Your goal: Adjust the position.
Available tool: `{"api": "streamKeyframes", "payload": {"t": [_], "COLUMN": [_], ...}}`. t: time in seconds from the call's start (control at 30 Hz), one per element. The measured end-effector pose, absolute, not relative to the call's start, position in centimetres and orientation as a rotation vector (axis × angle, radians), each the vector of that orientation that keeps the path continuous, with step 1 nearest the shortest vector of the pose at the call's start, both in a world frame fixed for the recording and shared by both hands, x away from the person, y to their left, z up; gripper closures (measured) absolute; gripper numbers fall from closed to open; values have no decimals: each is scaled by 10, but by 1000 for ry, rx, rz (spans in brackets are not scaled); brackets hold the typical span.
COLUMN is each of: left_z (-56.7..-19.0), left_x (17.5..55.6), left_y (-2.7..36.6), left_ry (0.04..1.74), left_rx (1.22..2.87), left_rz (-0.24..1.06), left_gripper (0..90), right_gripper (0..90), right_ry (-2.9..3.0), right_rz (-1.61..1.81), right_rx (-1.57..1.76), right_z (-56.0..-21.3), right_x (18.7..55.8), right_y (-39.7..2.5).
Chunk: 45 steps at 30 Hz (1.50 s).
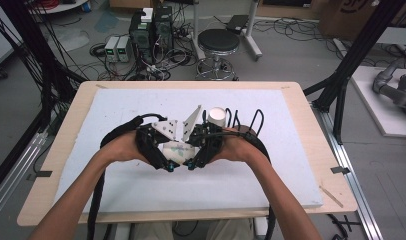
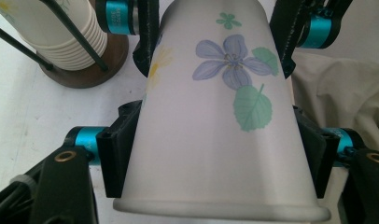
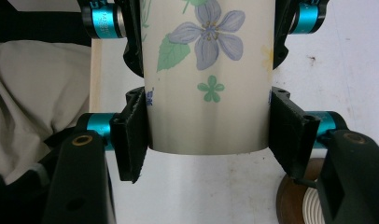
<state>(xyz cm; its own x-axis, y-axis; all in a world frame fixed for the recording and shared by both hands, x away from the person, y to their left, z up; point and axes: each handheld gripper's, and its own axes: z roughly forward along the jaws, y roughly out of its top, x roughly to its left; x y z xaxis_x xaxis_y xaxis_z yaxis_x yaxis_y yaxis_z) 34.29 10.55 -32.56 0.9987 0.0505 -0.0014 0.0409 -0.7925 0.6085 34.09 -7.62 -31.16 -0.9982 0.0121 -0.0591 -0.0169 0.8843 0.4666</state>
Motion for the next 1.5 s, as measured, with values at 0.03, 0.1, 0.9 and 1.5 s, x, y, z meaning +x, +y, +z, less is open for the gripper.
{"api": "streamKeyframes", "payload": {"t": [0.03, 0.1, 0.9, 1.5], "left_z": [-326, -327, -324, -349], "left_x": [344, 345, 341, 332], "left_y": [106, 107, 135, 154], "left_ry": [76, 106, 200, 211], "left_rx": [2473, 2454, 2076, 1788], "left_rz": [28, 22, 34, 36], "left_gripper": [245, 157, 75, 75], "right_gripper": [375, 375, 373, 373], "right_ry": [2989, 2985, 2927, 2813], "right_rz": [744, 747, 902, 1241], "right_rx": [2, 7, 70, 162], "right_z": [-311, -311, -311, -328], "right_x": [341, 341, 341, 336], "right_y": [-76, -77, -98, -137]}}
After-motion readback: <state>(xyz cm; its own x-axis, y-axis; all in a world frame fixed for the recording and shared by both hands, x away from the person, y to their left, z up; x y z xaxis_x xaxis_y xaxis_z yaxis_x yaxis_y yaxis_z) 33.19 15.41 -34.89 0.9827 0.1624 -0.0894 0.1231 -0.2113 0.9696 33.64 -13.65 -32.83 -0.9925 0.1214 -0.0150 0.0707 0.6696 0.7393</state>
